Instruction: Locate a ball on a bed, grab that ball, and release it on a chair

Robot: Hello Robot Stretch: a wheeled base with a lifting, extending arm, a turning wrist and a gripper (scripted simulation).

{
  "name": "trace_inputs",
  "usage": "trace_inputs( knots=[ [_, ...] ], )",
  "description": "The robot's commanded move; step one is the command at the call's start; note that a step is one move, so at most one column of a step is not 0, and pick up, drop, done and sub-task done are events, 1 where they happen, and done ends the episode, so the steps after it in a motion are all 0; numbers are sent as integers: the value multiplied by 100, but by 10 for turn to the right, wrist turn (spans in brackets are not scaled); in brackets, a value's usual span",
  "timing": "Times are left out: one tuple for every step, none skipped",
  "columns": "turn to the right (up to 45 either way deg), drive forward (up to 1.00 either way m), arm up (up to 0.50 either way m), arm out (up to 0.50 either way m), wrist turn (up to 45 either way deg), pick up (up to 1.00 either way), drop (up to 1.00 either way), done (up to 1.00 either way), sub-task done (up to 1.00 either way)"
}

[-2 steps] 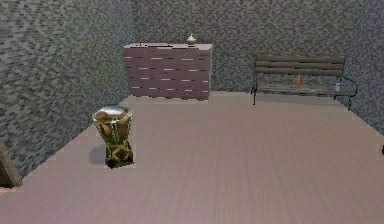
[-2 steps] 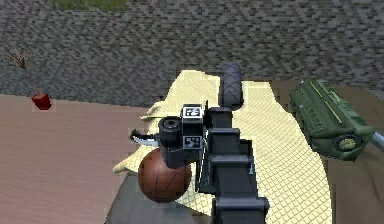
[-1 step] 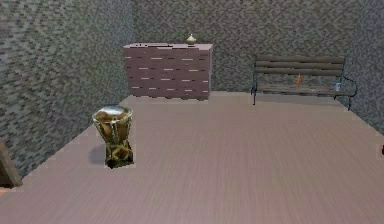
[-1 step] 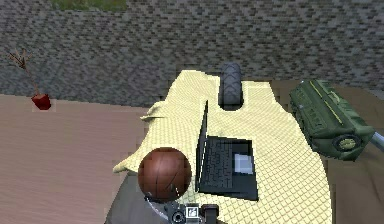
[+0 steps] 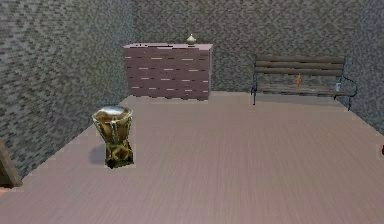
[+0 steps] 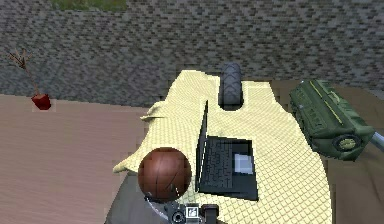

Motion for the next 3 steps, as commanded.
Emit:
trace_inputs(
  knots=[
    [0,0,10,0,0,0,0,0,0],
    [0,0,26,0,0,0,0,0,0],
    [0,0,0,0,-450,0,0,0,0]
  ],
)
